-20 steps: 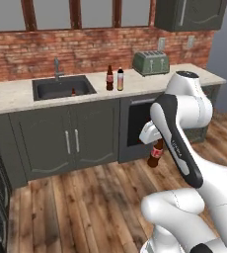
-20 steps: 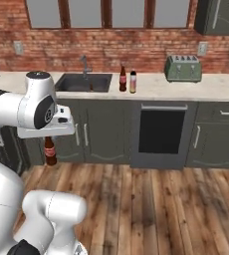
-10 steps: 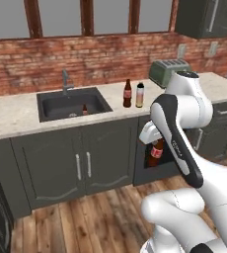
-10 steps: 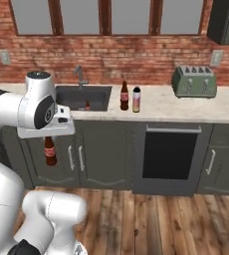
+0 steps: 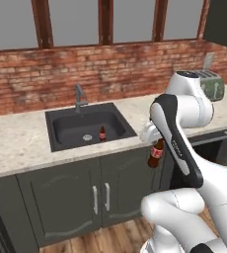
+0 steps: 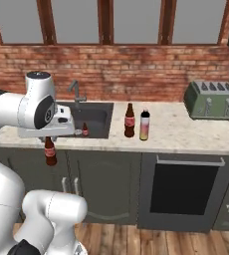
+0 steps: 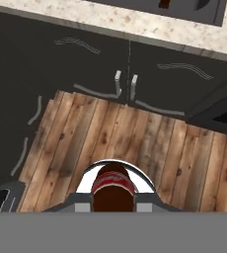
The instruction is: Place the large bottle from the dining counter next to the other large bottle outside the sink, and place the small bottle from the dining counter next to the other small bottle inside the sink.
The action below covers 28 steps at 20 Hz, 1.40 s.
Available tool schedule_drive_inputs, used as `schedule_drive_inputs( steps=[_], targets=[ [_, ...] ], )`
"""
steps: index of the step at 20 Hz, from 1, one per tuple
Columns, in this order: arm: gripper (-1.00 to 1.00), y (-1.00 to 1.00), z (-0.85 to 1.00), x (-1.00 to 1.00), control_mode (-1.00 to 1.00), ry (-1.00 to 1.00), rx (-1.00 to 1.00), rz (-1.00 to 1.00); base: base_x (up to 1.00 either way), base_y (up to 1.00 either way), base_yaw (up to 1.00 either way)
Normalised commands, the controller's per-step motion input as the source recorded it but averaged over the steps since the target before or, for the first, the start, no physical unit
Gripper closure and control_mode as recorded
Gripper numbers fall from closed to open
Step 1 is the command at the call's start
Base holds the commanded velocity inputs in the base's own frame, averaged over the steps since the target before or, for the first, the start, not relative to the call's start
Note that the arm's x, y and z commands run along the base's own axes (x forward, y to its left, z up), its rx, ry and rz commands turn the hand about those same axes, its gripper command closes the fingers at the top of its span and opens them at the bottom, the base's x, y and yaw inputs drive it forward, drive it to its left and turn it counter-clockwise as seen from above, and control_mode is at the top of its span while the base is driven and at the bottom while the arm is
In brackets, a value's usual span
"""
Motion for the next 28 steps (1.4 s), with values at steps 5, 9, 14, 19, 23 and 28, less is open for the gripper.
schedule_drive_inputs(
  steps=[5,9,14,19,23,28],
  targets=[
    [1.0,0.0,0.0,0.0,1.0,0.0,0.0,0.0,1.0,0.45,0.0],
    [1.0,0.0,0.0,0.0,1.0,0.0,0.0,0.0,0.9,0.26,0.0],
    [1.0,0.0,0.0,0.0,1.0,0.0,0.0,0.0,0.15,0.0,0.0],
    [1.0,0.0,0.0,0.0,1.0,0.0,0.0,0.0,0.0,0.0,0.0],
    [1.0,0.0,0.0,0.0,1.0,0.0,0.0,0.0,0.0,0.0,0.0],
    [1.0,0.0,0.0,0.0,1.0,0.0,0.0,0.0,0.0,0.0,0.0]
  ],
)
